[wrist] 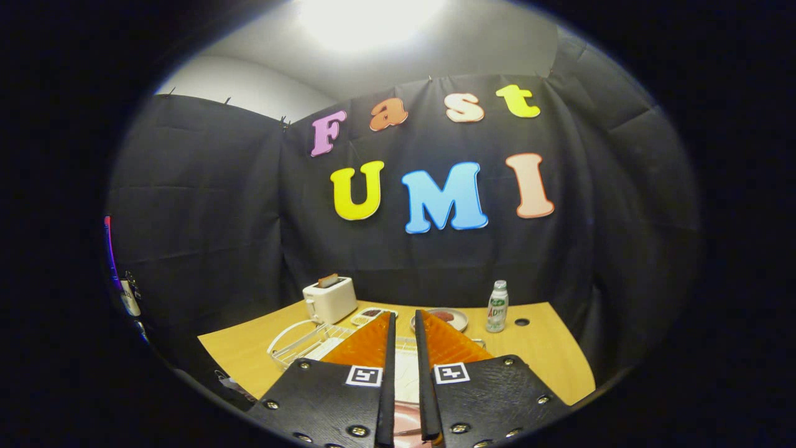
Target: Take the plate from the dish rack, then take the spoon from the basket and place it into the plate.
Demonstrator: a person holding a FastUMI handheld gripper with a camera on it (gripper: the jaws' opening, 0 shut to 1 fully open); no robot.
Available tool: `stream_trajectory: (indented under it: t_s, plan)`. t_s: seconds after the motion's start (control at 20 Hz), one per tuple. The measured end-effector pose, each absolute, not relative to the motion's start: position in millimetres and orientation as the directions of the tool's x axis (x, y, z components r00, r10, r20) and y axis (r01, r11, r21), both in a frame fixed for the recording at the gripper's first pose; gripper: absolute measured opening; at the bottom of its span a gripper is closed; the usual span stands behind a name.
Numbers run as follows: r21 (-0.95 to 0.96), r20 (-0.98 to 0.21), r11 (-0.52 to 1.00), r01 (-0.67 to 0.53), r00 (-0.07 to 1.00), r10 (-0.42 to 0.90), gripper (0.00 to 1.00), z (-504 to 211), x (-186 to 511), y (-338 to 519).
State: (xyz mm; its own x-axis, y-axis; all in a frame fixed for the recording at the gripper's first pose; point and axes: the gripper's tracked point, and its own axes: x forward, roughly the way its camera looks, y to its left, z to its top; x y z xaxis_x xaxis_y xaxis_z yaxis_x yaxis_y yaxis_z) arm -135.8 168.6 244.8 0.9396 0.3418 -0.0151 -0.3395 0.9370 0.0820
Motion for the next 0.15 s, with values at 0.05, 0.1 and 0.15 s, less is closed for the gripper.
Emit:
stream_trajectory:
  t_s: [0.05, 0.1, 0.15]
  plan:
    - [0.084, 0.000, 0.941, -0.328, 0.944, 0.329, 0.16, 258, -131, 161]
    - [0.091, 0.015, 0.945, -0.313, 0.950, 0.313, 0.16, 273, -125, 153]
    - [0.087, 0.029, 0.953, -0.289, 0.957, 0.288, 0.16, 285, -120, 141]
